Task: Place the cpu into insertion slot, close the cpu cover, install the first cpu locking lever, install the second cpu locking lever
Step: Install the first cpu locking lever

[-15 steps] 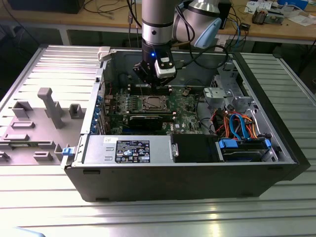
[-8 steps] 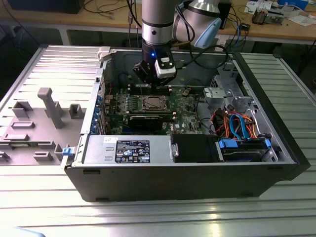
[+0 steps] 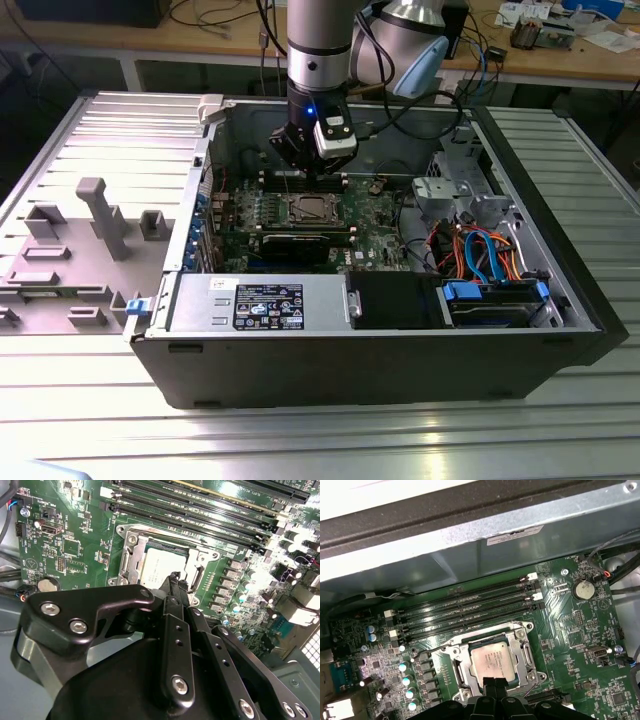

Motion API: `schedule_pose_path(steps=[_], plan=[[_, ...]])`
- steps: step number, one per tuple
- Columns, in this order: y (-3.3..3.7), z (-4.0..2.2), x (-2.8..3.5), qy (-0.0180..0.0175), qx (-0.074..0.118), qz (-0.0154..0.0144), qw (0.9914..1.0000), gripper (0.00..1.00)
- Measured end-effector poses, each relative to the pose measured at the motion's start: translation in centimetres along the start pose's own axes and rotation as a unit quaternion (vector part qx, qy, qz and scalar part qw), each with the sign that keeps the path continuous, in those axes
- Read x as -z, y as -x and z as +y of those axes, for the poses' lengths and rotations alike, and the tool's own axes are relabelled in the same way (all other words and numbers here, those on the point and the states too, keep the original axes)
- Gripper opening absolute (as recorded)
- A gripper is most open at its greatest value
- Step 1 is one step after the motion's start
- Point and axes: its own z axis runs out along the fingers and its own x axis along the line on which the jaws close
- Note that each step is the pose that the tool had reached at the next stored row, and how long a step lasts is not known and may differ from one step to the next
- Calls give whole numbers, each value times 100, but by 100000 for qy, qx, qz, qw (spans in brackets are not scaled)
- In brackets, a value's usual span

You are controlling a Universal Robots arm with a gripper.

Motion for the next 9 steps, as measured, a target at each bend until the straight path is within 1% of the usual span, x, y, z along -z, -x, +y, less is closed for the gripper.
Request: schedule_pose_path(steps=[9], plan=[[0, 0, 0, 3, 262, -5, 100000, 11]])
